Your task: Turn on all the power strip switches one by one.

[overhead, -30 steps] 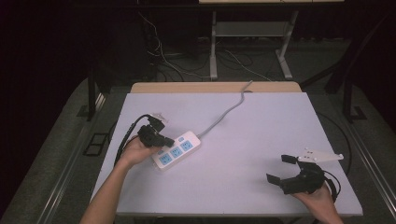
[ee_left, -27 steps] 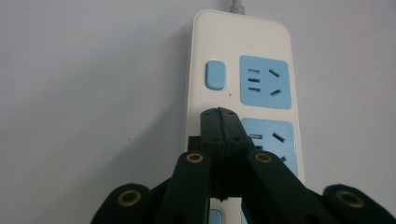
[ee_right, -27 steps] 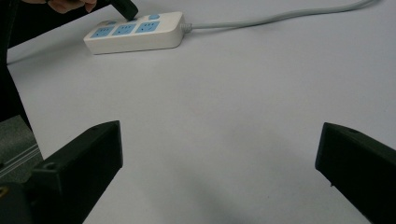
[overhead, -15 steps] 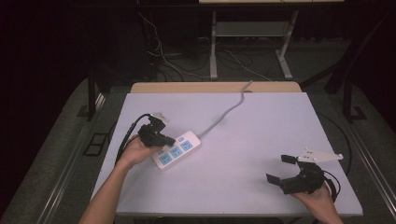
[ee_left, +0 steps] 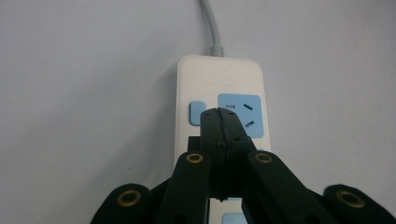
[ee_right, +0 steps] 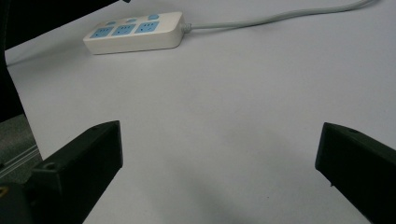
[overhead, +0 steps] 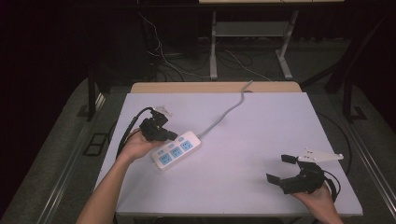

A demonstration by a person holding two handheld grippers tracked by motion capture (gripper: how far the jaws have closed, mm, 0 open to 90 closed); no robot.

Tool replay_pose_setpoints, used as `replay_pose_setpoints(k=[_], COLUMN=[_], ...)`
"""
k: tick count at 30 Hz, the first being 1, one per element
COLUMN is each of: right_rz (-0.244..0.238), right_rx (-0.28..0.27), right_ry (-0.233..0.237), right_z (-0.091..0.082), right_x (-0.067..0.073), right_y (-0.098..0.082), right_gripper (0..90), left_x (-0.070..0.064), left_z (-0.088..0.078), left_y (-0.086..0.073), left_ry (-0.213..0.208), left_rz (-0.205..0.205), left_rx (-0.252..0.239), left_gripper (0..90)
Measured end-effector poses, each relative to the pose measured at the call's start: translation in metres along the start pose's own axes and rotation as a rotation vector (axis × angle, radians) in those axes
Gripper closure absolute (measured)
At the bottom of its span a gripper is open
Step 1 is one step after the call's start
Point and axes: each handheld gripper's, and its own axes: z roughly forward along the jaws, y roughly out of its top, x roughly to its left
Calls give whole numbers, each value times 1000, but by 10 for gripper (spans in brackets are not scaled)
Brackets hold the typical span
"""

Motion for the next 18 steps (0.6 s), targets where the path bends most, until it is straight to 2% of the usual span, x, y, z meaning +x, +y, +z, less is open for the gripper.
replay_pose_setpoints(k=[5, 18], right_rz=[-4, -4], right_rx=[-3, 1], right_ry=[-1, -2], right_z=[-1, -1], right_x=[-1, -1], right_y=[0, -1], right_gripper=[7, 7], left_x=[0, 5], left_z=[0, 8], left_y=[6, 10], left_ry=[3, 3], left_rz=[12, 3], left_rx=[4, 1], left_gripper=[895, 895])
